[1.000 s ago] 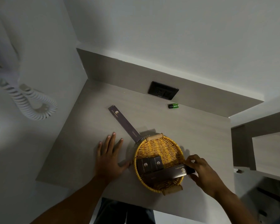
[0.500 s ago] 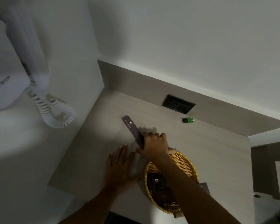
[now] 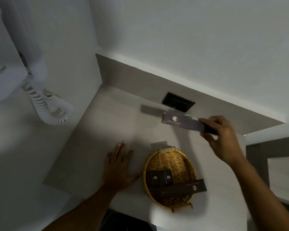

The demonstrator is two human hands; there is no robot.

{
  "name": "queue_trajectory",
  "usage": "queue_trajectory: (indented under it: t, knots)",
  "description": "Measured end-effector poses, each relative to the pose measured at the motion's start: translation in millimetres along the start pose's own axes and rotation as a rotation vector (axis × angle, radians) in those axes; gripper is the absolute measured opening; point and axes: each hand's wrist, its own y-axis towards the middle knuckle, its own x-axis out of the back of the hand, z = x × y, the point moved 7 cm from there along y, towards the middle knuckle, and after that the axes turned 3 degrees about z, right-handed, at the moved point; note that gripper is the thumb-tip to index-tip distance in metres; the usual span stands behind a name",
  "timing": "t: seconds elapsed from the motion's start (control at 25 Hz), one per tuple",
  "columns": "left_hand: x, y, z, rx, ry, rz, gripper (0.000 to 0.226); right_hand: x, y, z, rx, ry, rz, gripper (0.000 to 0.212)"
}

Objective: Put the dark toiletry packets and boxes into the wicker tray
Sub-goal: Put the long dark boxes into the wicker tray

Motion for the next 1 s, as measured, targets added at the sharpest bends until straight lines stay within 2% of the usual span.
queue_trajectory:
  t: [0.12,0.24,0.56,1.0]
  knots:
    - [-2,1,2,0.002,-0.005,0.003,0.098,-9,-52,-51,-0.127,0.04,0.152,0.046]
    - [-6,1,4,0.002,0.0,0.016,0.097,-49,-77,-55,-0.144,0.03,0.262,0.043]
    - [-9,2,6,0.026,0.036,0.007,0.098,-116,-44,-12,0.059,-0.023,0.283,0.035]
    - [-8,2,6,0.02,0.035,0.014,0.099,-117,-41,-21,0.108,-0.137,0.279,0.037]
